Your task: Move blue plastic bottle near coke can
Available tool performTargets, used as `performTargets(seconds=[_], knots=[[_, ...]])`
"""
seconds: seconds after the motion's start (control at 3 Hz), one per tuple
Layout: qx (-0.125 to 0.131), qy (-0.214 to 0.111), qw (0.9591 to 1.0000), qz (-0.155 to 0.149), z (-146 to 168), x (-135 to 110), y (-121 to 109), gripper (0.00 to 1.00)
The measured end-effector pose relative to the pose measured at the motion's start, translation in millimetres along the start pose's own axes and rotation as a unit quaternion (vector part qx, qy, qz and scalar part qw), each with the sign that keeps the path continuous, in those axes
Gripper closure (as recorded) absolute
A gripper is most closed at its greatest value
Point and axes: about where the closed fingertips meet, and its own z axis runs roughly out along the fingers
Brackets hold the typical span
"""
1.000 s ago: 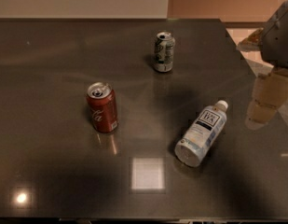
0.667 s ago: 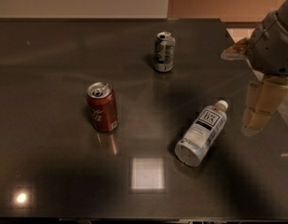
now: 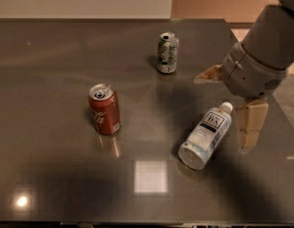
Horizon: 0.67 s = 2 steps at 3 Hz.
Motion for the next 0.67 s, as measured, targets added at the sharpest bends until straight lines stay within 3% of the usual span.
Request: performTargets(seconds=[0.33,0.67], knots=[[-0.032,0.012,0.9972,-0.067,23,-5,5,0.0],[-0.05,0.029,0.9925,-0.107,35,2,1,0.0]])
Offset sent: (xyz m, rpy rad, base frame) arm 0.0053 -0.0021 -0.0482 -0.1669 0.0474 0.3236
